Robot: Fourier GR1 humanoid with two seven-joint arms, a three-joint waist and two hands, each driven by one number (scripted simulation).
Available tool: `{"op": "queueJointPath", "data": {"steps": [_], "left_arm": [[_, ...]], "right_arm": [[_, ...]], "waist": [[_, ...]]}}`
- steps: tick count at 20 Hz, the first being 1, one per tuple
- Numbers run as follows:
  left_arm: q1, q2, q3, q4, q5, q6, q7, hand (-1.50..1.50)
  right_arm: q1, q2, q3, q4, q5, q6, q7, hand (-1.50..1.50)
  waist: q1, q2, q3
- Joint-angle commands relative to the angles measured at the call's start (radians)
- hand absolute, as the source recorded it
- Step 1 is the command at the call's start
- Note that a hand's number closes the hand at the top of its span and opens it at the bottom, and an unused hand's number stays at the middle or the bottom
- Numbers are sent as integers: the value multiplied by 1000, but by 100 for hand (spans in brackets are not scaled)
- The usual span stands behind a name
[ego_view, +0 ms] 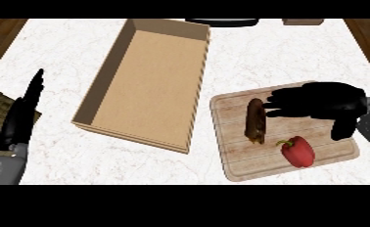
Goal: Pick the bell pepper from the cutting board and place it in the cardboard box
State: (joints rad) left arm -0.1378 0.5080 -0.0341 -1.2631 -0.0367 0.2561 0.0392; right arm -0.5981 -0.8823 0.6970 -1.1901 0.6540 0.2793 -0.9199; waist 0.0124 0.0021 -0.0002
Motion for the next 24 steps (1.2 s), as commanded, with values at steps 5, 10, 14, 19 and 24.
{"op": "queueJointPath", "data": {"steps": [5,10,14,19,24], "left_arm": [[44,-23,22,-70,-25,-11,27,0],[4,-26,19,-98,-44,-21,106,0],[3,-30,51,-15,-52,-27,34,0],[56,-50,37,-59,-76,-19,24,0],[-10,-71,76,53,-75,-34,-41,0]], "right_arm": [[16,39,-41,43,84,53,-96,-150],[51,97,-8,-11,105,77,-29,-150],[42,69,-18,-56,73,123,-80,-150],[80,-5,-35,-117,30,119,-136,-150],[120,23,-24,-165,75,100,-74,-150]], "waist": [[-1,-3,0],[-5,-4,1],[-12,-3,0],[-12,-5,0],[-13,-1,0]]}}
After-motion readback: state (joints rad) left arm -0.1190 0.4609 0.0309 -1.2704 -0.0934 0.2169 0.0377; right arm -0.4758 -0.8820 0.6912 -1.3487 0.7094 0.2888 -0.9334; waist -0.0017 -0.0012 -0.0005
